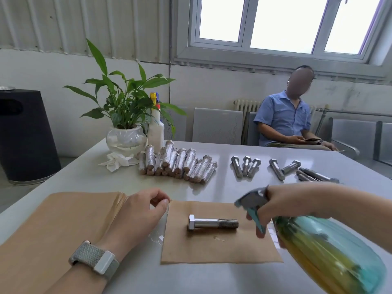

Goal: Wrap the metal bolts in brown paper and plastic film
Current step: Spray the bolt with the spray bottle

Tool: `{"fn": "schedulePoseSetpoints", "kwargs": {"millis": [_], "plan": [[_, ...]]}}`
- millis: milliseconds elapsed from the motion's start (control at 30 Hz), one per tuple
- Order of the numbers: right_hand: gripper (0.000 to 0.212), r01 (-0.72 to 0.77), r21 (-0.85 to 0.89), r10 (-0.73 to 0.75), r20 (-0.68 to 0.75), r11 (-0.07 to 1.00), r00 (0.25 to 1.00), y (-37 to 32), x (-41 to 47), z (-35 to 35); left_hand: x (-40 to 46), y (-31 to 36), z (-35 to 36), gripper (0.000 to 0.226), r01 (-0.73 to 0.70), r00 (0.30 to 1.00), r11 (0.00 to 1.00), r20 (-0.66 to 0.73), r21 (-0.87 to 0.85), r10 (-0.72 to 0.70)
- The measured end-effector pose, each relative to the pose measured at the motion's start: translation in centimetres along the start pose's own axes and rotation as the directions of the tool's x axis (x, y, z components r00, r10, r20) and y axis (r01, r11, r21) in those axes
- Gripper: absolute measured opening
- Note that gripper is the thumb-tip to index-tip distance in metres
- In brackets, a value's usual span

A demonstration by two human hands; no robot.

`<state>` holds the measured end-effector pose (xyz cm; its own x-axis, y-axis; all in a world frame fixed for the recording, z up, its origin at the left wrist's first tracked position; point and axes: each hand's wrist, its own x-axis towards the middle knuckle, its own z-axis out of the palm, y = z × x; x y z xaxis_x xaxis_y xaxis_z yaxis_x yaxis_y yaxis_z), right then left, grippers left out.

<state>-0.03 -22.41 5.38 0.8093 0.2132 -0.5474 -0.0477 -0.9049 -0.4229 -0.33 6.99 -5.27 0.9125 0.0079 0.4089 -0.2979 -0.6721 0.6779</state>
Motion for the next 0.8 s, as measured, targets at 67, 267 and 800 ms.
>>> {"fn": "schedulePoseSetpoints", "kwargs": {"millis": [67, 267, 800], "plan": [[0.029, 0.085, 0.080, -0.076, -0.111, 0.993, 0.991, 0.1, 0.0, -2.2, 0.0, 0.2, 0.0, 0.016, -0.002, 1.000, 1.000, 0.000, 0.002, 0.002], [0.029, 0.444, 0.293, -0.157, -0.660, 0.847, 0.735, 0.6, 3.8, -9.3, -0.1, 0.6, -0.3, 0.014, -0.001, 1.000, 1.000, 0.010, 0.004, 0.001], [0.039, 0.507, 0.383, 0.007, -0.803, 0.772, 0.596, 3.6, 11.1, -5.7, -0.1, 0.4, -0.1, 0.013, -0.031, 0.999, 0.999, 0.009, 0.021, 0.031]]}}
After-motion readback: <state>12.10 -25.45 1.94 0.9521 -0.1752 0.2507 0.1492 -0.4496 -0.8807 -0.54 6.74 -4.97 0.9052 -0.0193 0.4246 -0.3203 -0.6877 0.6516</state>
